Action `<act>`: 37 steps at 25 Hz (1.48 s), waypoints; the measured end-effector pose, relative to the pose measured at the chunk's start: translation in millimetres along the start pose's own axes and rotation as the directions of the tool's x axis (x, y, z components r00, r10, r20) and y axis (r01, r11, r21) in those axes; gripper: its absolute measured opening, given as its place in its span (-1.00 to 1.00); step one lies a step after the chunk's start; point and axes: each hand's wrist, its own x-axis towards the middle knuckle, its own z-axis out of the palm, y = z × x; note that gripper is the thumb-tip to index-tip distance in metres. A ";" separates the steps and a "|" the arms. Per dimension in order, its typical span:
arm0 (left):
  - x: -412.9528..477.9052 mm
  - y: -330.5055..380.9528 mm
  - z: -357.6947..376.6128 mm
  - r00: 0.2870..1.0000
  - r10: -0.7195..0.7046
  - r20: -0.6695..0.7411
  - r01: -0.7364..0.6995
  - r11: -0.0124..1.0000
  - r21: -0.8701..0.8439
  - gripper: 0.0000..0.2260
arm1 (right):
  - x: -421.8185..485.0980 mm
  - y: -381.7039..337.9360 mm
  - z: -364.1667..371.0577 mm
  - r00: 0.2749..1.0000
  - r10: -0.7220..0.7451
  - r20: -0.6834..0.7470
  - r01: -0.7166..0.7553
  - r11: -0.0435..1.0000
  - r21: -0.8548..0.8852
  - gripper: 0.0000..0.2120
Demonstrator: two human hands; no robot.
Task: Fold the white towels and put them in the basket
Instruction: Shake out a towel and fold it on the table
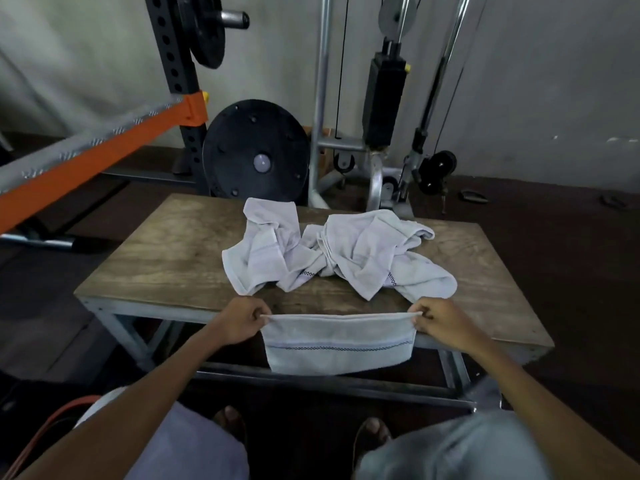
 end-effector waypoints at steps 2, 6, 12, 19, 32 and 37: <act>7.6 -2.9 7.0 0.999 -0.037 -0.016 0.037 0.999 -0.012 -0.92 | 11.5 -4.6 4.3 1.000 0.008 0.029 -0.008 1.000 -0.002 -0.78; 19.0 22.5 -36.5 0.997 0.029 -0.069 -0.037 0.992 -0.122 -0.96 | 22.5 -25.1 -31.3 1.000 0.017 0.021 -0.018 0.998 0.063 -0.87; 60.0 75.9 -171.6 0.956 0.106 -0.274 -0.155 0.974 -0.167 -0.93 | 61.8 -81.9 -156.1 0.972 -0.054 -0.230 0.089 0.986 0.142 -0.93; 54.4 135.5 -260.4 0.720 0.280 -0.635 -0.313 0.948 0.062 -0.88 | 54.3 -136.1 -228.5 0.837 -0.090 -0.539 0.246 0.942 0.226 -0.92; -12.0 15.2 -53.7 0.987 0.153 0.047 -0.155 0.987 0.032 -0.90 | -19.6 -4.2 -38.6 0.988 0.007 0.155 -0.022 0.996 0.092 -0.97; 24.6 8.3 -38.6 0.983 0.140 -0.122 -0.149 0.987 -0.067 -0.93 | 14.3 -4.3 -30.7 0.999 -0.033 -0.037 0.031 0.999 -0.042 -0.80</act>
